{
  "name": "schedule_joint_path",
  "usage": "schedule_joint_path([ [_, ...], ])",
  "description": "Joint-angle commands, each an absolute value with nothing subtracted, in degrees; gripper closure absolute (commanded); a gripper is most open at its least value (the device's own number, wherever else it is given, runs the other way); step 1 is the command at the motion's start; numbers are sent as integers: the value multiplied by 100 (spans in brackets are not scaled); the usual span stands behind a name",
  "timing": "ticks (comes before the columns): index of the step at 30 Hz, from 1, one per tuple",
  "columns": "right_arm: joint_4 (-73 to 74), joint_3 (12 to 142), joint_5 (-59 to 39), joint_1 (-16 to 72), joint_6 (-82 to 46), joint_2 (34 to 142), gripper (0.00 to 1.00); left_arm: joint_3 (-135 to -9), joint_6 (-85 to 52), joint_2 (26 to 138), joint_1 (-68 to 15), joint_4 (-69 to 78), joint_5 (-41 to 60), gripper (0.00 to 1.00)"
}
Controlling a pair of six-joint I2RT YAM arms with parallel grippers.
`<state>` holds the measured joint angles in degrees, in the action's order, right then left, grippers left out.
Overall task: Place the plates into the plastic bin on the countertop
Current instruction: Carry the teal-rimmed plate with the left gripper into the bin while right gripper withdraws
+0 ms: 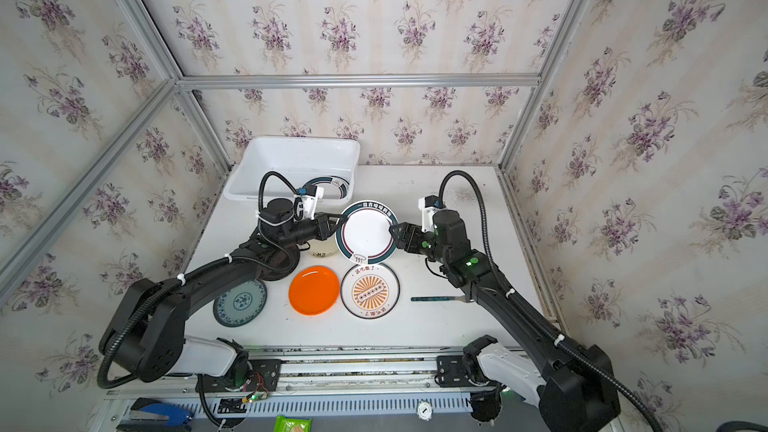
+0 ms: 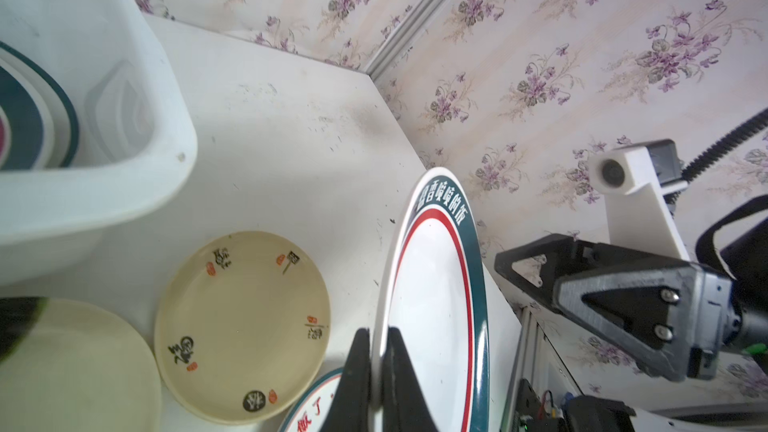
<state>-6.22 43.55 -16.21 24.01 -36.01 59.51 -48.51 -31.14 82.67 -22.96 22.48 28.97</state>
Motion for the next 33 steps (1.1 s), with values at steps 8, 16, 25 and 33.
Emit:
schedule_joint_path([
  [8, -998, 4395, -1405, 2338, -3198, 5554, 30, -5996, -3329, 8696, -1369, 2031, 2358, 91],
  [16, -1256, 4306, -1031, 2325, -2970, 5086, 30, -7054, -3275, 9754, -617, 1667, 2013, 91],
  [25, -1395, 3929, -765, 2294, -2997, 4545, 27, -8373, -2636, 10926, -397, 537, 1571, 91],
  [33, -1503, 3835, -521, 2294, -2983, 4398, 27, -9053, -1870, 11672, -404, -584, 605, 89],
])
